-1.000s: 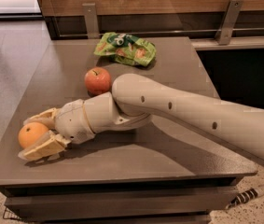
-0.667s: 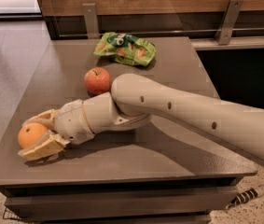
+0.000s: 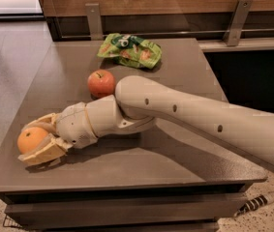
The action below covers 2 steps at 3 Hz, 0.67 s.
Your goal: Pick orange
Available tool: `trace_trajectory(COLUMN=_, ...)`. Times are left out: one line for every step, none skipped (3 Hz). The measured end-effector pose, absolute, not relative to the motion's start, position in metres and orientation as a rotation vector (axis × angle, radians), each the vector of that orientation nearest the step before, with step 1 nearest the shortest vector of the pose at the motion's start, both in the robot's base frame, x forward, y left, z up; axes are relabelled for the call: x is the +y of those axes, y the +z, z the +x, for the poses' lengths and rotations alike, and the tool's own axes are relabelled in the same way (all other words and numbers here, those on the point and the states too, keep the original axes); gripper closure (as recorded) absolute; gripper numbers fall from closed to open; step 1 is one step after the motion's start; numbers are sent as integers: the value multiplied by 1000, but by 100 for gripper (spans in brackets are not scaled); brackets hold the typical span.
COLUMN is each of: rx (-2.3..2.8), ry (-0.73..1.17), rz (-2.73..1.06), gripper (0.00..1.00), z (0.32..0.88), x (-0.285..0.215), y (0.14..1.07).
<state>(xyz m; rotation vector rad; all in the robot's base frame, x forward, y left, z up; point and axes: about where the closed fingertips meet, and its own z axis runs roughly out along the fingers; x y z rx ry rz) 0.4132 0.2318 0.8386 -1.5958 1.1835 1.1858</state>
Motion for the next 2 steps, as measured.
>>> trace_trajectory(rx=1118, ry=1208, rz=-1580, gripper=100, z=418, x=228, y=859)
trace_trajectory(rx=1042, ry=1195, rz=-1581, gripper=100, z=425, x=224, y=897)
